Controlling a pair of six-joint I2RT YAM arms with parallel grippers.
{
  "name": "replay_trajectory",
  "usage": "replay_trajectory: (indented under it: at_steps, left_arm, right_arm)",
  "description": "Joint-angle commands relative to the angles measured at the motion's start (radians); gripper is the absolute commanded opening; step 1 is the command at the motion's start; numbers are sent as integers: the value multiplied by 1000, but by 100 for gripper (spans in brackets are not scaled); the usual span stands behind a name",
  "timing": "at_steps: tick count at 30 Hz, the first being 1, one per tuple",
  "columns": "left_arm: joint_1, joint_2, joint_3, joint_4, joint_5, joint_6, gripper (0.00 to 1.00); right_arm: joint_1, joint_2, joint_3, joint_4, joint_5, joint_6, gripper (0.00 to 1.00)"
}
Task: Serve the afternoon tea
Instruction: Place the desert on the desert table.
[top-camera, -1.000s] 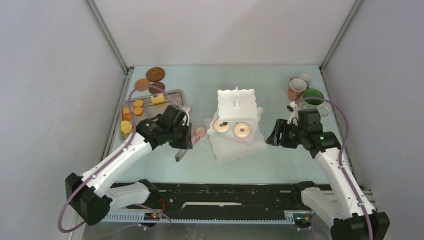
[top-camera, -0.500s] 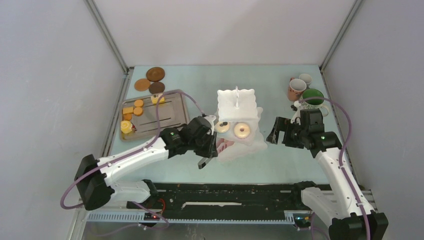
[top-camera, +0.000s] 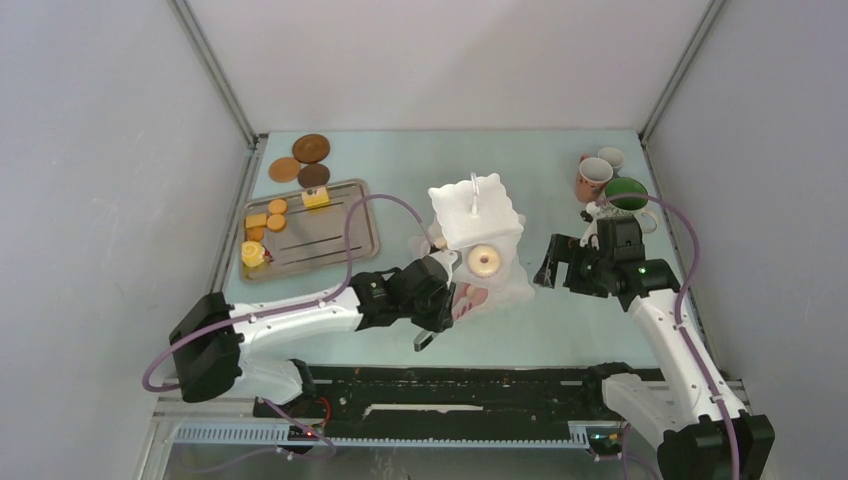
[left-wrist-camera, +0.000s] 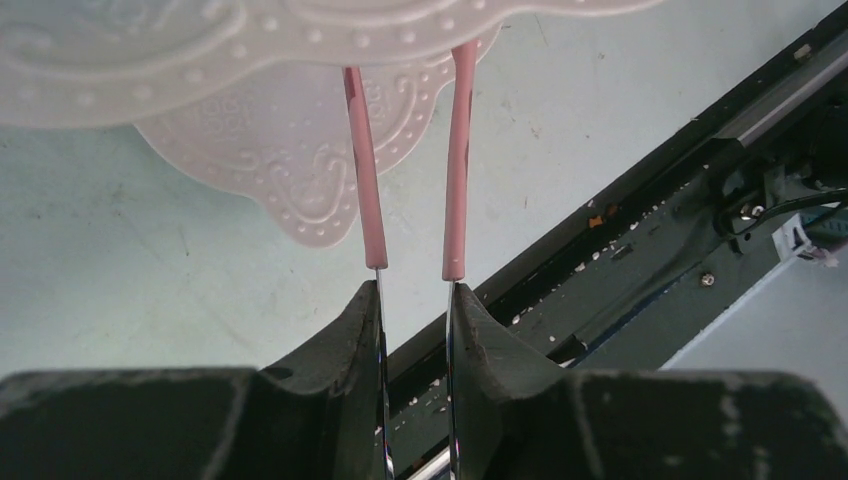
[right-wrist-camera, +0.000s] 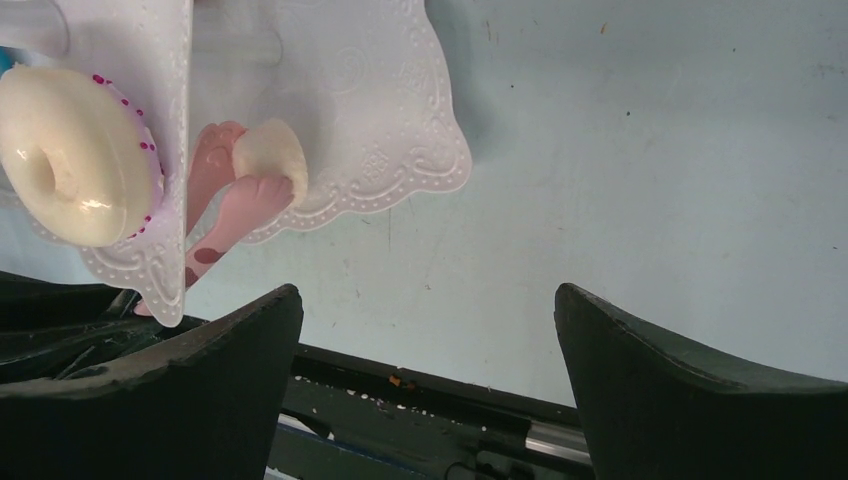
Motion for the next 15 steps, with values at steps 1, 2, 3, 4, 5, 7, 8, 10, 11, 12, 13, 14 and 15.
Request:
replay_trajectory:
  at_steps: [1,2,3,4,5,7,8,10,11,12,13,14,15]
  left_arm:
    - [-37,-18,-42,125,-113,-7,19]
    - [-41,-17,-47,134,-129,-14,19]
    - [-49,-12,-50,147,-140,-18,19]
    - [-58,-5,-52,166,-153,-18,19]
    - [-65,2,-49,178,-161,-17,19]
    - [-76,37,-32,187,-174,-20,19]
    - [-85,56,-21,186,-188,-21,19]
    - [-99,73,-1,186,-199,-15,19]
    - [-106,84,7,180,-206,-15,20]
    - [-109,91,13,178,-213,-13,21]
    - [-110,98,14,180,-215,-12,22]
    - [-111,103,13,179,-218,-10,24]
    - [-111,107,15,178,-219,-9,27]
  right_arm:
    - [18,2,36,-5,23,0,100]
    - [21,3,36,-5,24,0,100]
    - [25,5,36,-5,23,0,100]
    - [27,9,35,-3,18,0,100]
    - [29,11,32,-1,15,3,100]
    - [31,11,29,4,10,6,100]
    - [32,9,29,4,9,5,100]
    - [35,5,29,2,11,5,100]
    - [36,3,29,1,11,5,100]
    - [37,1,29,-1,10,4,100]
    - [38,-1,29,-1,10,3,100]
    - [39,-3,29,-1,10,4,100]
    - [40,-4,29,-2,10,4,100]
